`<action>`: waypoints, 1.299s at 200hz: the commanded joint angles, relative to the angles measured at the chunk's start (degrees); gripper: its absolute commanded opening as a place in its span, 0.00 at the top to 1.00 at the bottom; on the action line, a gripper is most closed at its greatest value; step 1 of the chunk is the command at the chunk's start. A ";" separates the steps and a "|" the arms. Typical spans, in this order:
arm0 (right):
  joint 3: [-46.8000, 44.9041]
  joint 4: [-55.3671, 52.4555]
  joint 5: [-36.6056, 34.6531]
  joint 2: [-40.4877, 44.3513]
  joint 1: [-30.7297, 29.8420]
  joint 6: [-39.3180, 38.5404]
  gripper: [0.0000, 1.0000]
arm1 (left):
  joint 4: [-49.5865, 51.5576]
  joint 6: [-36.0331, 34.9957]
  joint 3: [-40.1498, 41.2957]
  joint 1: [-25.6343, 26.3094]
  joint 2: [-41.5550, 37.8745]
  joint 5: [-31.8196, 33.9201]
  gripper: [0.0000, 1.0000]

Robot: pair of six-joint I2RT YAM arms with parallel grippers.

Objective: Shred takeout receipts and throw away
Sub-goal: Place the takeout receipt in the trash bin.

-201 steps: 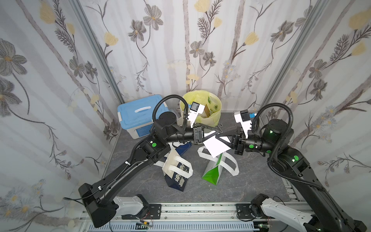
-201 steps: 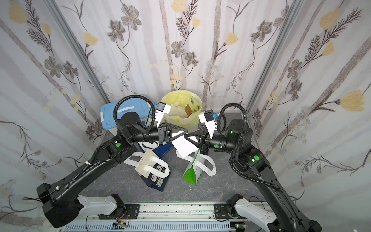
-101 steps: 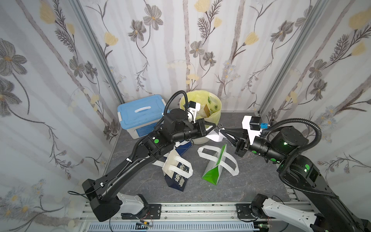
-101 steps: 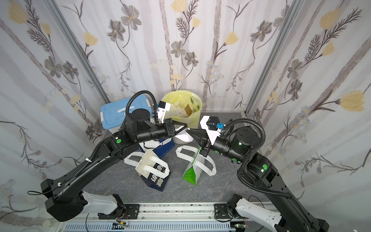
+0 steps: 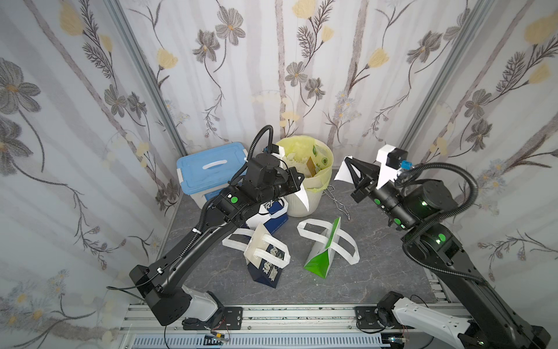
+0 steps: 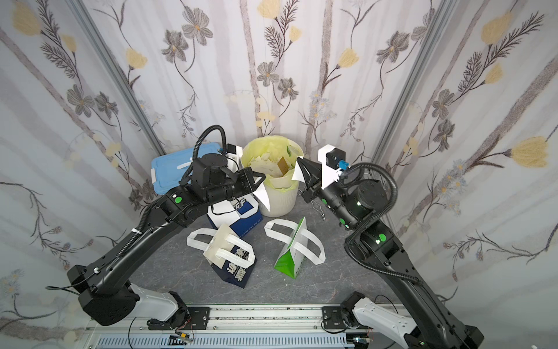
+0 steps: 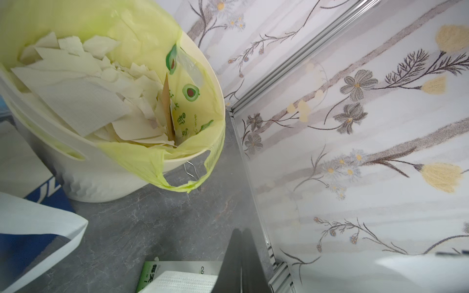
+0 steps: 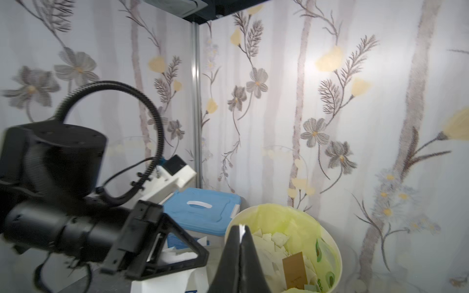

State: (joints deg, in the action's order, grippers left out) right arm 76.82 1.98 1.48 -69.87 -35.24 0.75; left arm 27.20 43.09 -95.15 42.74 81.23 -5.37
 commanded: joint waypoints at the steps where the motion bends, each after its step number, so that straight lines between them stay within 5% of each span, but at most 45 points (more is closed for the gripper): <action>1: 4.53 3.56 -2.30 -8.03 2.62 5.78 1.00 | -2.57 -2.86 0.13 -1.88 -1.06 3.29 1.00; 49: 22.32 0.93 -2.31 -31.35 3.78 7.51 0.98 | -7.75 -0.80 5.10 -4.60 -4.54 4.50 1.00; 87: 40.91 -11.70 -3.42 -47.65 4.70 6.89 0.81 | -9.31 1.21 8.33 -6.15 -6.37 4.10 1.00; 115: 47.50 -16.17 -3.63 -52.21 5.08 5.88 0.64 | -10.85 2.90 10.39 -7.27 -7.47 3.31 1.00; 153: 47.65 -18.10 0.45 -48.27 5.31 4.87 0.56 | -13.14 4.42 11.48 -7.92 -7.84 0.74 1.00; 184: 45.05 -25.09 16.87 -40.33 5.02 6.57 0.53 | -17.47 5.34 13.14 -8.26 -8.11 -3.95 1.00; 227: 21.27 -21.37 32.38 -22.12 3.92 12.62 0.49 | -21.65 4.31 13.79 -8.29 -8.08 -12.62 1.00; 260: 7.58 -16.17 35.28 -10.01 2.23 16.88 0.43 | -25.15 3.67 15.35 -8.24 -8.81 -20.00 1.00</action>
State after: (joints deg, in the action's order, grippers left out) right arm 90.06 -19.42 30.65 -84.62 -32.05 13.39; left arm 8.08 47.79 -80.79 34.54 73.03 -17.93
